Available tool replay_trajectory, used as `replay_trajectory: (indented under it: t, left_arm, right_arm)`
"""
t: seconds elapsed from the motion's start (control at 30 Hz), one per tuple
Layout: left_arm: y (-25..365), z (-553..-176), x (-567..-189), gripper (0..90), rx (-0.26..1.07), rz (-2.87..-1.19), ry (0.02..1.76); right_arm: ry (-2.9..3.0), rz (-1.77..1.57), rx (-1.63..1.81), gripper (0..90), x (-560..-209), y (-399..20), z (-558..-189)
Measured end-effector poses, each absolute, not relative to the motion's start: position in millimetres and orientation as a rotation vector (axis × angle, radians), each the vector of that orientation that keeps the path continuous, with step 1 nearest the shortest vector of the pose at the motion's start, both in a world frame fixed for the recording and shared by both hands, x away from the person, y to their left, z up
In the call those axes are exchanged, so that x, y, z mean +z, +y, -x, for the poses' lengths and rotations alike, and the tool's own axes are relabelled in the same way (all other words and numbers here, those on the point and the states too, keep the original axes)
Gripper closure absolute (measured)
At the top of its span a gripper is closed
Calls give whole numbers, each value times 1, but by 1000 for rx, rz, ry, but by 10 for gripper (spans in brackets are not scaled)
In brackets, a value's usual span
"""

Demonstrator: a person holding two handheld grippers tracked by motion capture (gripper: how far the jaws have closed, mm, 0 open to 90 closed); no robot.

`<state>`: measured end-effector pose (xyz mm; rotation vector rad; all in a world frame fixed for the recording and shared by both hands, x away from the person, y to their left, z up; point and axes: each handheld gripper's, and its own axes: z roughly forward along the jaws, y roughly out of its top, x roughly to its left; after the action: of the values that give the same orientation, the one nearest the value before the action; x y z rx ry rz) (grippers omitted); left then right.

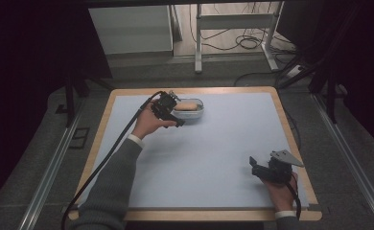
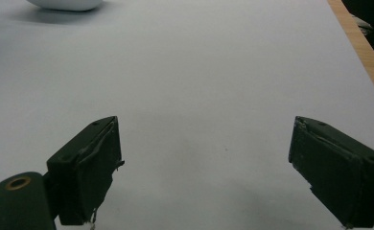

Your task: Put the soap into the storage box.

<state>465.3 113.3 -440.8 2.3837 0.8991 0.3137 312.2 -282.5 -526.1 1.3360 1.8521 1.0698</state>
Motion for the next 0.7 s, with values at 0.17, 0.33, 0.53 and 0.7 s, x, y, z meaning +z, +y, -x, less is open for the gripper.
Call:
replay_trajectory:
  t: [0.17,0.33,0.53,0.7]
  left_arm:
    - [130,-442,-445,201,314,-2330,930]
    - [149,-418,-456,197,315,-2280,970]
    - [173,-387,-478,192,315,-2239,1034]
    - [190,-365,-496,186,311,-2216,1077]
  right_arm:
    - [1852,-1331,1067,109,-526,-282,-312]
    - [1851,-1330,1071,109,-526,-282,-312]
    - [1852,-1328,1070,109,-526,-282,-312]
    - [1853,-1325,1068,109,-526,-282,-312]
